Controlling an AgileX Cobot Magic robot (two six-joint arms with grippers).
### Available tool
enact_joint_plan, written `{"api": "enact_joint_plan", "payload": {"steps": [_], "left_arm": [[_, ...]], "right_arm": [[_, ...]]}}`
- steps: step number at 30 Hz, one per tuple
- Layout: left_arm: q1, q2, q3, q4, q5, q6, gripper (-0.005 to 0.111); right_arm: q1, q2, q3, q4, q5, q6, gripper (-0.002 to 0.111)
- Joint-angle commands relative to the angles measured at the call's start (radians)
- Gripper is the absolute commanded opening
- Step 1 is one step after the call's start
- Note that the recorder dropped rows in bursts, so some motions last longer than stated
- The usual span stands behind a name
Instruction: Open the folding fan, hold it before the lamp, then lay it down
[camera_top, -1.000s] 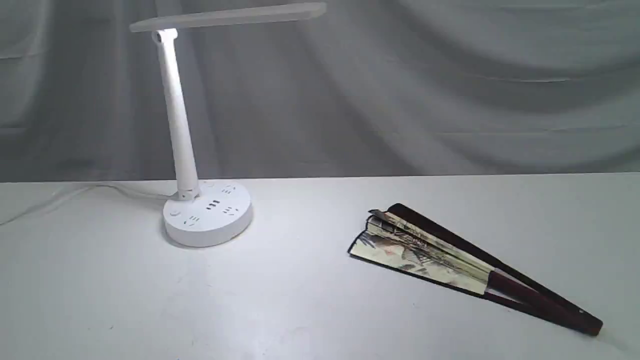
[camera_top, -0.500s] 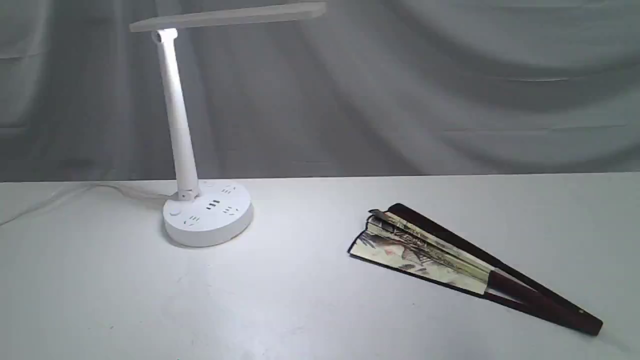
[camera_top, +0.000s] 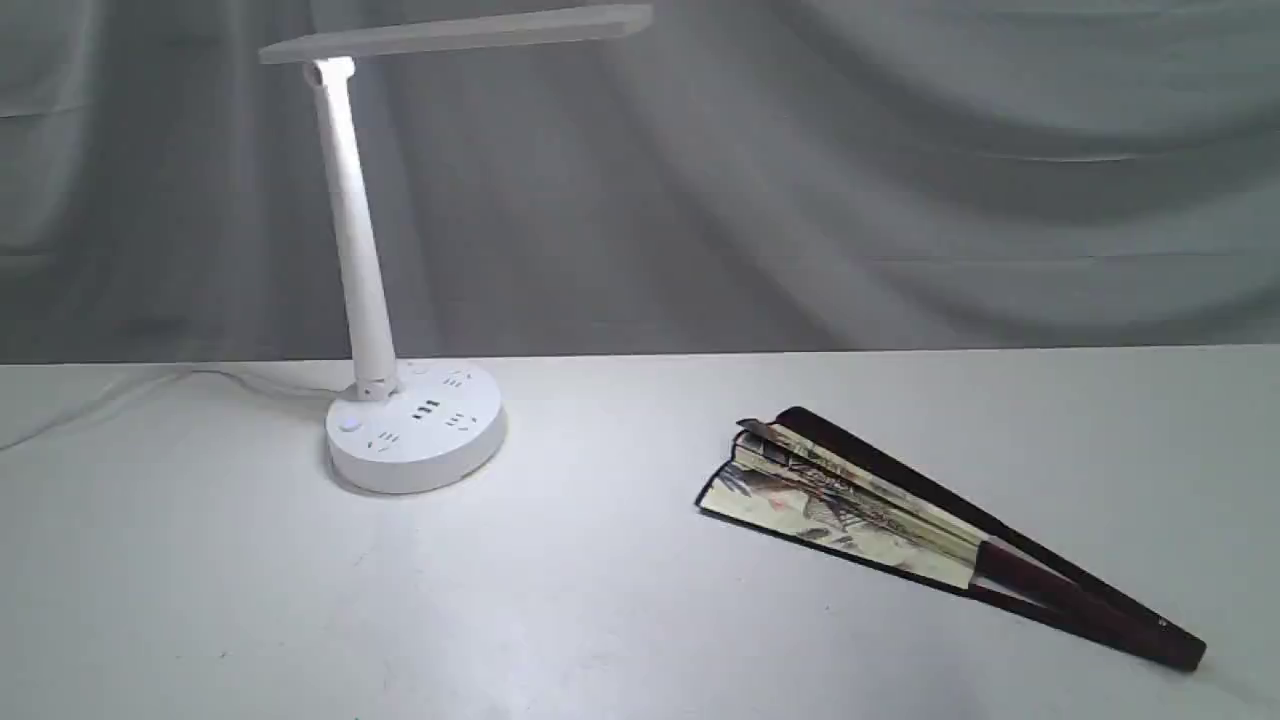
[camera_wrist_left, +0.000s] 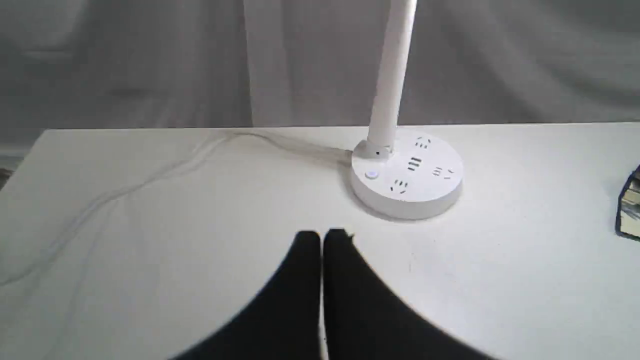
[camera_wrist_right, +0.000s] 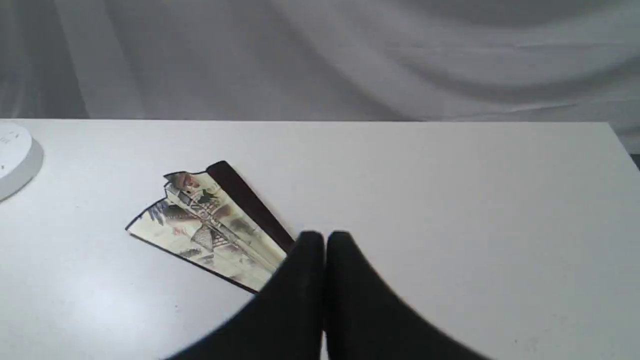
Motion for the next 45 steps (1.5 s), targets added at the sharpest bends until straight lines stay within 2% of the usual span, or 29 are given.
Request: {"api": "enact_joint_plan", "payload": {"steps": [1,10,18,24,26,30,39,45], "left_arm": [[-0.007,0.089,-0.006,-0.008,-0.069,-0.013,0.0],[-0.007,0.31,-0.009,-0.008,-0.194,-0.013,0.0],[-0.007,0.483,-0.103,-0.015,-0.078,-0.013,0.0],[-0.007,0.582,-0.151,-0.049,-0.028,0.013,0.0],[-0.007,0.612,-0.158,-0.109,-0.023,0.044,0.0],[-0.03,0.661,-0.162,-0.19,-0.015,0.156,0.0],[-0.134,0.725,-0.179,-0.19,0.015,0.151,0.0],[-0.152,0.736,-0.193,-0.213,0.027,0.151,0.0]], "right_arm": [[-0.006,0.045,-0.003,-0.006,-0.028,-0.008,0.0],[-0.002,0.208,-0.003,-0.006,-0.07,-0.006,0.0],[-0.002,0.402,-0.041,-0.006,-0.076,-0.029,0.001],[-0.002,0.588,-0.148,0.012,-0.047,-0.091,0.021],[-0.002,0.647,-0.185,0.023,-0.051,-0.116,0.026],[0.0,0.772,-0.262,0.058,-0.05,-0.21,0.029],[0.0,1.021,-0.438,0.166,0.015,-0.44,0.029],[0.0,1.135,-0.515,0.303,-0.021,-0.652,0.029]]}}
